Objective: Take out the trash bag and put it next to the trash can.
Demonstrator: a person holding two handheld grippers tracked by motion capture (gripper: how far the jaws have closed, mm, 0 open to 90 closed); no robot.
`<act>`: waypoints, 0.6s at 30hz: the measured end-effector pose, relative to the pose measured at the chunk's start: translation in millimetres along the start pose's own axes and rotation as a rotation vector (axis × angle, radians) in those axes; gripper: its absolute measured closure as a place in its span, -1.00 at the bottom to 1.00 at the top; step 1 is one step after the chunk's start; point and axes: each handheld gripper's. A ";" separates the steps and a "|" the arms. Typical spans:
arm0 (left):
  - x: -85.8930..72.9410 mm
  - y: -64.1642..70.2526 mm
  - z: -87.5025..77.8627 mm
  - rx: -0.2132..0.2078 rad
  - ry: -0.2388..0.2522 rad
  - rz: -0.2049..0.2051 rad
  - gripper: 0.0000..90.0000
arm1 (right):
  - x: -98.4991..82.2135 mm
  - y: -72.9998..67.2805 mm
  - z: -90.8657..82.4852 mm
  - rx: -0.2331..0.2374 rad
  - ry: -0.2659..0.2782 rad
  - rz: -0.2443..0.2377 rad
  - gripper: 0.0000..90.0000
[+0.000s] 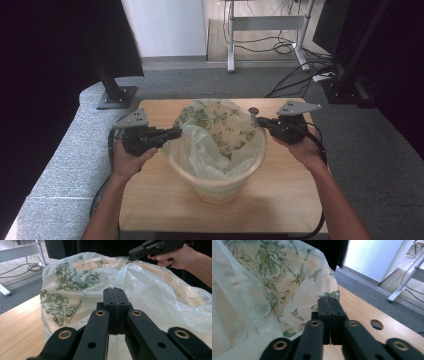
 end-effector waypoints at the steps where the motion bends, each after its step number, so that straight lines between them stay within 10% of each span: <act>1: -0.1 0.0 -0.2 0.000 0.001 0.000 1.00 | 1.1 -0.9 0.6 -0.006 -0.004 -0.007 0.99; 18: 1.3 0.6 2.6 -0.008 0.012 -0.003 1.00 | 28.6 -7.8 -13.9 0.045 0.173 0.044 0.99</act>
Point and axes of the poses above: each handheld gripper's, and its own axes: z roughly forward along the jaws, x roughly out of its top, y roughly to its right, and after that the axes turned 2 degrees about z, right-handed
